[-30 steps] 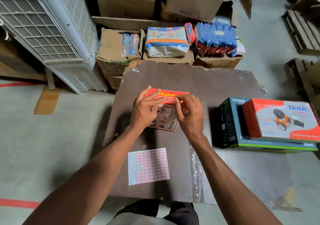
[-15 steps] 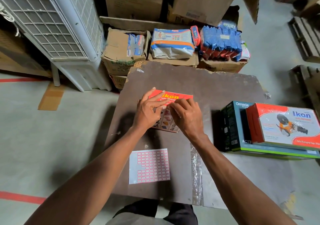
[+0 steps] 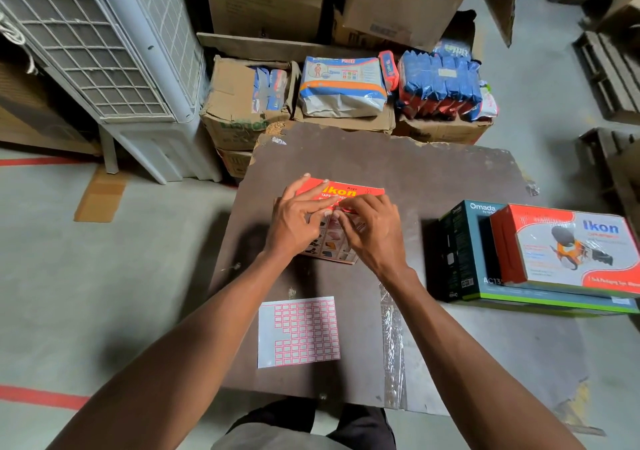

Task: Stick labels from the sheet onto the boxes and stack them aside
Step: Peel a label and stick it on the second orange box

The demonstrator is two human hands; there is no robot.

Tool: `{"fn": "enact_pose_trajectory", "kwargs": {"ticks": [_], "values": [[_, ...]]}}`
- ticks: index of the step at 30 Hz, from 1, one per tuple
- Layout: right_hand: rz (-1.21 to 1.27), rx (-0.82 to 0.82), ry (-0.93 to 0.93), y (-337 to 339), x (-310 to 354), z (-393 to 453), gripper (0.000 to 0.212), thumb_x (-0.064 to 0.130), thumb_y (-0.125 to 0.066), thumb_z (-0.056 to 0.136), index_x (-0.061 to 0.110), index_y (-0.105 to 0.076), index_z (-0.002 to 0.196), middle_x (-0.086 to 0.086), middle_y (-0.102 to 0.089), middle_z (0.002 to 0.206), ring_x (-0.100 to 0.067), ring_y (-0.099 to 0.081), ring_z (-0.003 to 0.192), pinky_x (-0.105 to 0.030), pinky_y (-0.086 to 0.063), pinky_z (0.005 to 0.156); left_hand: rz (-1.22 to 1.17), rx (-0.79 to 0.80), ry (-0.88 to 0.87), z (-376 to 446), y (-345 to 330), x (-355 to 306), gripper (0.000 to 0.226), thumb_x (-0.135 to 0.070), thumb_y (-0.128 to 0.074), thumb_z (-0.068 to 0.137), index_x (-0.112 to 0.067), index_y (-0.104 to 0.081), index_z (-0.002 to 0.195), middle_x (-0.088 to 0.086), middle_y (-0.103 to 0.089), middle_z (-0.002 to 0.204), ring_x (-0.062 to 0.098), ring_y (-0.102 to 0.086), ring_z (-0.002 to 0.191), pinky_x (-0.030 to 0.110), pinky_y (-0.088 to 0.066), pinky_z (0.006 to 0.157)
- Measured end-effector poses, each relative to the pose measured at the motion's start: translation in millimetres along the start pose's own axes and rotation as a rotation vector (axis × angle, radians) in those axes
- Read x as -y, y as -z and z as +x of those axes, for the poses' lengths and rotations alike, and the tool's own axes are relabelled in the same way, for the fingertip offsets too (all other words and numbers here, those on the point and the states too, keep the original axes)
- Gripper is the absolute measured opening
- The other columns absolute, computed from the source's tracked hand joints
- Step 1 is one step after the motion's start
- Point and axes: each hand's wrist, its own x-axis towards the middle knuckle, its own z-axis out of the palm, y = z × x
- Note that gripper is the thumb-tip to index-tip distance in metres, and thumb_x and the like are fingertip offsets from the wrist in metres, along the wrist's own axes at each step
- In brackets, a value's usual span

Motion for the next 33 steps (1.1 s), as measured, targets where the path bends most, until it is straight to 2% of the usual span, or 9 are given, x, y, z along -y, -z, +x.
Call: {"fn": "enact_pose_trajectory", "kwargs": {"ticks": [3, 7, 11, 15, 17, 21, 29, 31, 33], "values": [[-0.081, 0.007, 0.053, -9, -4, 2, 0.018, 0.034, -0.068, 0.095, 0.026, -0.074, 0.11, 0.005, -0.069, 0.111, -0.023, -0.056, 0.097, -0.037, -0.04, 0.068, 0.017, -0.001, 0.006, -1, -1, 2, 0.04, -0.007, -0.072, 0.089, -0.029, -0.073, 0.123, -0.007, -0.062, 0.14, 0.02, -0.039, 0.144, 0.053, -0.048, 0.107], [-0.099, 0.002, 0.117, -11, -12, -1, 0.02, 0.033, -0.07, 0.095, 0.024, -0.075, 0.112, 0.005, -0.069, 0.113, -0.022, -0.055, 0.094, -0.032, -0.034, 0.068, 0.044, 0.007, -0.001, -5, -1, 2, 0.045, -0.006, -0.073, 0.088, -0.031, -0.072, 0.125, -0.007, -0.061, 0.142, 0.02, -0.039, 0.144, 0.054, -0.048, 0.105], [-0.086, 0.014, 0.159, -11, -17, -3, 0.02, 0.03, -0.072, 0.094, 0.02, -0.075, 0.111, 0.0, -0.07, 0.111, -0.024, -0.057, 0.093, -0.035, -0.041, 0.069, 0.085, 0.023, -0.015, -7, 1, 1, 0.046, -0.006, -0.072, 0.088, -0.033, -0.071, 0.126, -0.008, -0.06, 0.142, 0.02, -0.038, 0.144, 0.052, -0.047, 0.107], [-0.023, 0.023, 0.086, -9, -18, -2, 0.015, 0.025, -0.075, 0.092, 0.018, -0.074, 0.105, 0.0, -0.068, 0.105, -0.025, -0.058, 0.093, -0.042, -0.048, 0.072, 0.072, 0.021, 0.008, -5, 0, 3, 0.044, -0.006, -0.071, 0.088, -0.031, -0.072, 0.124, -0.008, -0.061, 0.142, 0.019, -0.038, 0.144, 0.051, -0.048, 0.107], [0.023, 0.034, 0.053, -5, -17, -1, 0.021, 0.025, -0.076, 0.089, 0.019, -0.07, 0.108, 0.001, -0.066, 0.108, -0.026, -0.058, 0.095, -0.045, -0.049, 0.076, 0.051, 0.017, 0.02, -5, -1, 1, 0.043, -0.006, -0.071, 0.088, -0.03, -0.073, 0.123, -0.007, -0.061, 0.141, 0.018, -0.038, 0.144, 0.052, -0.049, 0.105], [-0.03, 0.039, 0.078, -3, -7, 0, 0.024, 0.038, -0.072, 0.093, 0.025, -0.071, 0.113, 0.004, -0.067, 0.11, -0.022, -0.053, 0.093, -0.04, -0.045, 0.072, 0.049, 0.018, 0.042, -6, 0, 2, 0.038, -0.009, -0.072, 0.088, -0.027, -0.074, 0.121, -0.007, -0.061, 0.142, 0.017, -0.037, 0.146, 0.053, -0.048, 0.107], [-0.009, 0.014, 0.077, -11, -18, -3, 0.014, 0.029, -0.075, 0.092, 0.019, -0.077, 0.102, 0.001, -0.069, 0.104, -0.023, -0.057, 0.091, -0.043, -0.048, 0.07, 0.041, 0.043, 0.046, -9, 2, 3, 0.044, -0.009, -0.071, 0.089, -0.033, -0.071, 0.125, -0.013, -0.055, 0.145, 0.014, -0.035, 0.147, 0.052, -0.05, 0.105], [0.013, 0.022, 0.07, -9, -17, -2, 0.013, 0.027, -0.076, 0.092, 0.019, -0.076, 0.102, 0.003, -0.069, 0.104, -0.021, -0.057, 0.093, -0.044, -0.048, 0.073, 0.048, 0.053, 0.035, -8, 3, 4, 0.044, -0.009, -0.071, 0.089, -0.034, -0.071, 0.126, -0.012, -0.058, 0.144, 0.013, -0.035, 0.146, 0.053, -0.049, 0.106], [0.068, 0.042, 0.021, -6, -13, -4, 0.019, 0.021, -0.076, 0.089, 0.02, -0.071, 0.107, 0.006, -0.067, 0.11, -0.021, -0.055, 0.103, -0.046, -0.048, 0.083, 0.05, 0.062, 0.029, -8, 5, 4, 0.046, -0.008, -0.071, 0.089, -0.034, -0.07, 0.126, -0.012, -0.059, 0.143, 0.013, -0.034, 0.147, 0.053, -0.047, 0.107]]}}
